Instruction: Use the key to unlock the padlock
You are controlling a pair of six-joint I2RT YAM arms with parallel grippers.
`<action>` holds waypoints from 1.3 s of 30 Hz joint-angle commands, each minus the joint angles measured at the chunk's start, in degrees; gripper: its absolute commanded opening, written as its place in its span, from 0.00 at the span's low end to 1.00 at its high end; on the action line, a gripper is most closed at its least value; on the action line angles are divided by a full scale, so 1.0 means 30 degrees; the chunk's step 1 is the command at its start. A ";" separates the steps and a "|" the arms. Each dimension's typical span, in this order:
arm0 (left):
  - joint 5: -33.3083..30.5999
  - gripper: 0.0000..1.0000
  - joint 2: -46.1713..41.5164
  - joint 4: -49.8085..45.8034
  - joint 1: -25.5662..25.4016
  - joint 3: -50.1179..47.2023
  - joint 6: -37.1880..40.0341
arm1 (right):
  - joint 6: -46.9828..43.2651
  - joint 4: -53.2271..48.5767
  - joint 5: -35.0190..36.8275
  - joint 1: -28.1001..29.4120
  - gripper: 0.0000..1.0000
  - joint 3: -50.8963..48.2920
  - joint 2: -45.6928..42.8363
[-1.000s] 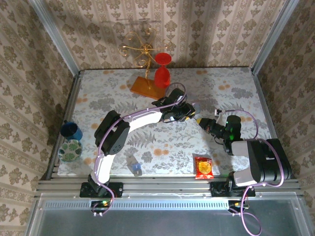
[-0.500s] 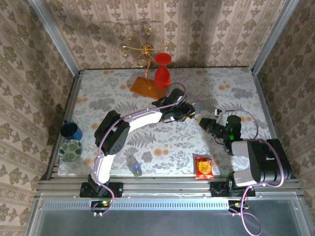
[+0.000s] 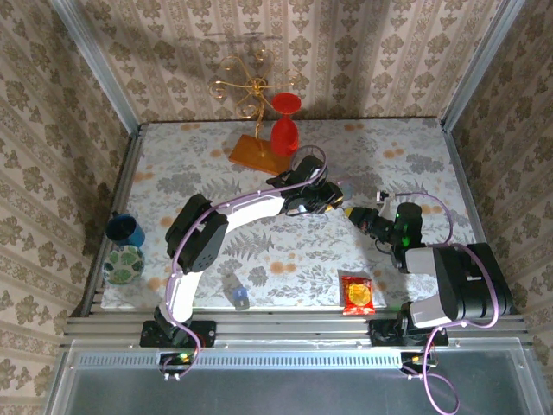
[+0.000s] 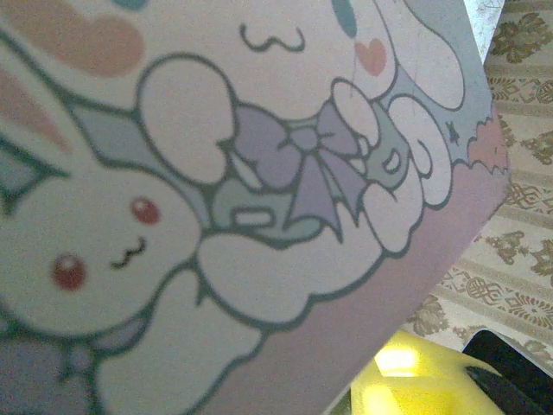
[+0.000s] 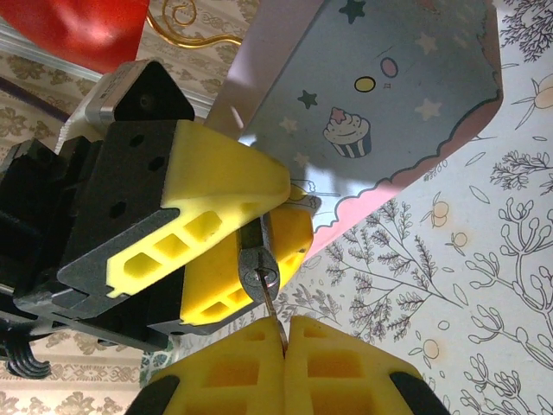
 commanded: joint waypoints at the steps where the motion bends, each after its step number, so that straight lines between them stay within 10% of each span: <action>1: 0.0550 0.00 -0.0864 0.0903 0.0008 0.0022 0.0032 | 0.0284 0.0988 0.0259 0.0349 0.00 0.0710 0.0374; 15: 0.0506 0.00 -0.0783 0.0936 -0.0012 0.0009 0.0116 | 0.1457 0.0819 0.1138 0.0803 0.00 0.1090 0.0218; 26: 0.0286 0.00 -0.0772 0.0664 -0.0162 0.0227 0.0468 | 0.0564 -0.5693 0.2706 0.1142 0.00 0.1980 -0.3195; 39: 0.0784 0.00 -0.0894 0.0901 -0.0269 0.0284 0.0370 | 0.1043 -0.3646 0.1886 0.1230 0.00 0.2531 -0.1310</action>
